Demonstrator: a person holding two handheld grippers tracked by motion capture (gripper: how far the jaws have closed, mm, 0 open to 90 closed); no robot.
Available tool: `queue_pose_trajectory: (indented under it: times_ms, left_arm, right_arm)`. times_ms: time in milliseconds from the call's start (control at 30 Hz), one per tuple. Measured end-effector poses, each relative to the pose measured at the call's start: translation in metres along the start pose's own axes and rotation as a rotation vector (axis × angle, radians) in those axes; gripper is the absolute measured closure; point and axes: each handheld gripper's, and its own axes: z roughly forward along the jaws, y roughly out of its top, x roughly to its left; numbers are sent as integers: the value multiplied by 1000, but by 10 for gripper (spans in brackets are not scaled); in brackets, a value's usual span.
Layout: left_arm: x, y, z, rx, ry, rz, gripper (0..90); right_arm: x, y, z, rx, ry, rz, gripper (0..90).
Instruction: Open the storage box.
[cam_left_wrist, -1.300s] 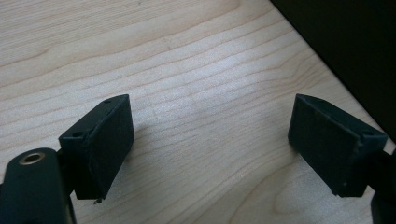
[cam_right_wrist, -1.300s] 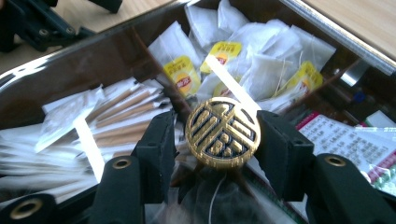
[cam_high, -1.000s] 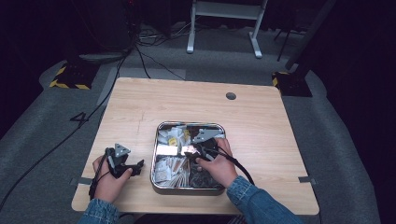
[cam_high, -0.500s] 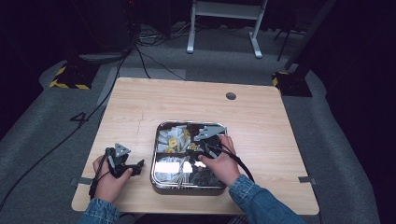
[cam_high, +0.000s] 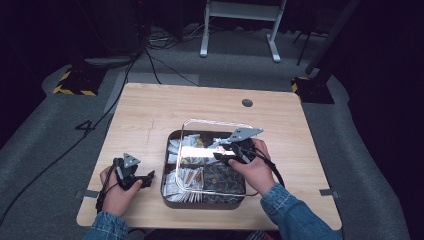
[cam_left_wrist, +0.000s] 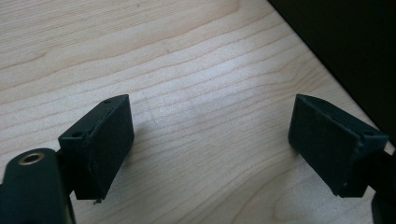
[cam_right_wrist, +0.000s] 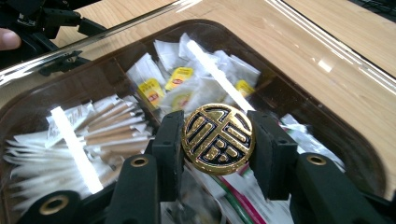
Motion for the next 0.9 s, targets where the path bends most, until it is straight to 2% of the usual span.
queue_pose_trajectory:
  times_ms: [200, 300, 333, 900]
  left_arm:
    - [0, 0, 0, 0, 0, -1, 146]
    - [0, 0, 0, 0, 0, 0, 146]
    - [0, 0, 0, 0, 0, 0, 146]
    - [0, 0, 0, -1, 1, 0, 147]
  right_arm:
    - [-17, -9, -25, -5, -39, 13, 589]
    - [-23, -12, -31, -5, -43, 19, 589]
    - [-29, -15, -39, -5, -52, 20, 589]
    - [-63, -39, -82, -23, -132, 64, 589]
